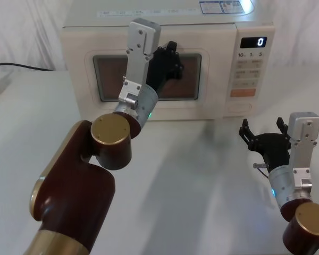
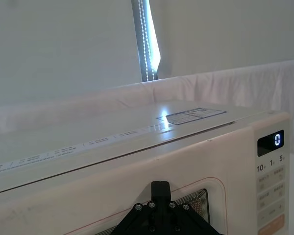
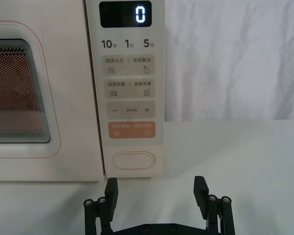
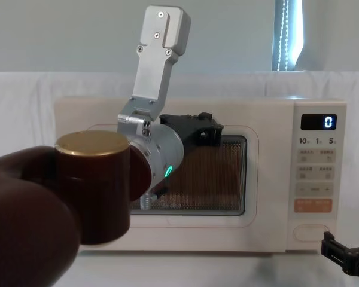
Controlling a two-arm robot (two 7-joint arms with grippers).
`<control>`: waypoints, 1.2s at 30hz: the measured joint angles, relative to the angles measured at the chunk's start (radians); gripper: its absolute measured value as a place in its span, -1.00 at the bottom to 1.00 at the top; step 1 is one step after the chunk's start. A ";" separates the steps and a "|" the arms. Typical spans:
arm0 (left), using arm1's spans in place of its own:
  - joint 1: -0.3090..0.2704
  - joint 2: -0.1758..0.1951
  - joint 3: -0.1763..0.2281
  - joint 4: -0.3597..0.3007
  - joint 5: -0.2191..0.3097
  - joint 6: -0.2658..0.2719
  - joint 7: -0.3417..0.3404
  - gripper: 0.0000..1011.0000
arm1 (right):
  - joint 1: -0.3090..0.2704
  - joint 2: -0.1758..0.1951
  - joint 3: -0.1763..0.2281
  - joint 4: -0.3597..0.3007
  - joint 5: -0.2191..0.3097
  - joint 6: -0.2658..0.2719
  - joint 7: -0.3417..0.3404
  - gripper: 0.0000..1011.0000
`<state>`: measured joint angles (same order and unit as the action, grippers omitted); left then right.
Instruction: Press the button to open the microwave door with one hand; close the microwave door with the other hand.
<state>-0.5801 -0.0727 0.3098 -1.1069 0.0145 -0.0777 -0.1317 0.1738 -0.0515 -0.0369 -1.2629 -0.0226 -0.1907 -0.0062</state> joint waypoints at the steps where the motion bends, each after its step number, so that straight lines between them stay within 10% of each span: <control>1: -0.002 -0.002 0.000 0.004 0.000 -0.001 0.000 -1.00 | 0.000 0.000 0.000 0.000 0.000 0.000 0.000 0.98; 24: -0.014 -0.010 -0.002 0.030 -0.003 -0.011 -0.006 -1.00 | 0.000 0.000 0.000 0.000 0.000 0.000 0.000 0.98; 36: 0.086 0.017 -0.010 -0.115 -0.022 0.019 -0.015 -1.00 | 0.000 0.000 0.000 0.000 0.000 0.000 0.000 0.98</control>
<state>-0.4945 -0.0555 0.2998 -1.2219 -0.0078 -0.0583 -0.1465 0.1738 -0.0515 -0.0369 -1.2629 -0.0225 -0.1907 -0.0062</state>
